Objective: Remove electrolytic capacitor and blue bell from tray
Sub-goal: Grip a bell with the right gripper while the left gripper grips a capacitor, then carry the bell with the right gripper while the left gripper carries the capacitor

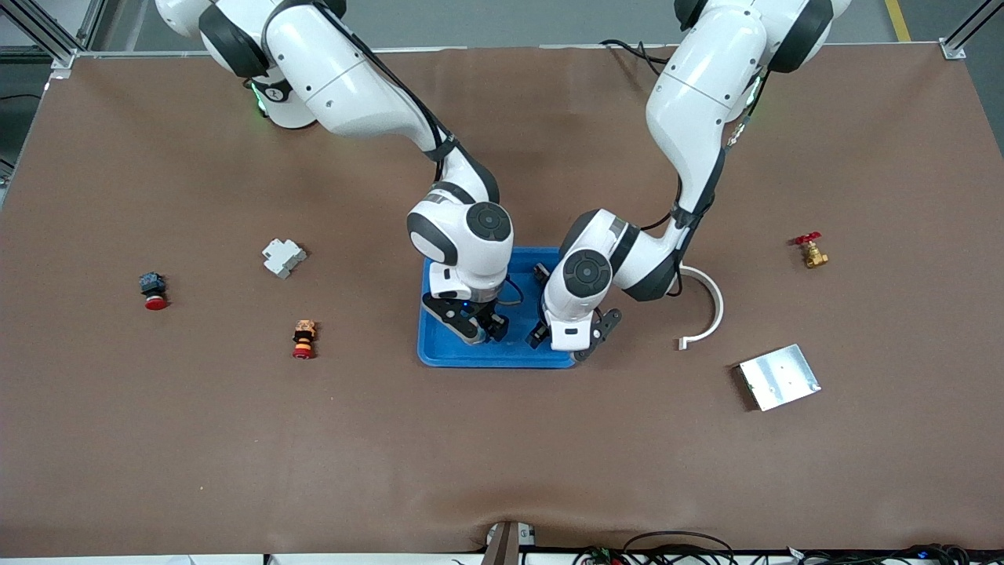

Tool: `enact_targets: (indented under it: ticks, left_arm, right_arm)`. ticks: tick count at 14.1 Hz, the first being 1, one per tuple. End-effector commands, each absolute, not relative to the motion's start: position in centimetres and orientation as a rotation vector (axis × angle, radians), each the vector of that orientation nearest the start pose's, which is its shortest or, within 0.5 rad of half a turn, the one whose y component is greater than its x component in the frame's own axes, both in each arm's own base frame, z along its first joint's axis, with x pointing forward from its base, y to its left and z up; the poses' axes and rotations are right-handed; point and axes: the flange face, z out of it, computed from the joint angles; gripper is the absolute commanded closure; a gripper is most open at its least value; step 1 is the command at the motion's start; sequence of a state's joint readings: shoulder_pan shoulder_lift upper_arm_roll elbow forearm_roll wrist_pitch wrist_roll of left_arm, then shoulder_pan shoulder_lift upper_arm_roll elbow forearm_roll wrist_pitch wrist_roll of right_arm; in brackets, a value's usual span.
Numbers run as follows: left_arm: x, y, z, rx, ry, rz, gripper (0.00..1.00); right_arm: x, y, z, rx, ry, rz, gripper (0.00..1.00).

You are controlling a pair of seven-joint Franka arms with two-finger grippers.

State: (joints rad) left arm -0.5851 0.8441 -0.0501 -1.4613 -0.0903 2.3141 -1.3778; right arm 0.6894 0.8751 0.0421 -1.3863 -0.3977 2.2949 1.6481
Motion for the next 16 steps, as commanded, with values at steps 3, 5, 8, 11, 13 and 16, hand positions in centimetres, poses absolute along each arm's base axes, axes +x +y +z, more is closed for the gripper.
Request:
enact_targets:
  ticks: [3,5,8,11,13,16]
  left_arm:
    - [58.7,-42.5,17.6,-2.929,-1.275,0.087,0.46]
    - [58.9,-42.3,17.6,-2.926,-1.280,0.080,0.67]
    - [59.0,-42.0,17.6,-2.923,-1.281,0.072,0.80]
    - [59.1,-42.1,18.1,-2.927,-1.282,0.069,0.95]
    - [59.4,-42.0,18.8,-2.934,-1.286,0.058,0.95]
    - [59.8,-42.1,21.4,-2.954,-1.299,0.033,0.94]
  right_arm:
    - [55.7,48.7,18.4,-3.008,1.046,-0.479,0.24]
    - [55.7,48.7,18.4,-3.010,1.047,-0.475,0.58]
    - [55.8,48.8,18.6,-3.008,1.047,-0.476,1.00]
    - [56.6,48.2,20.1,-2.991,1.077,-0.464,1.00]
    - [57.1,47.8,21.3,-2.983,1.103,-0.450,1.00]
    - [58.4,47.1,23.1,-3.010,1.158,-0.420,1.00]
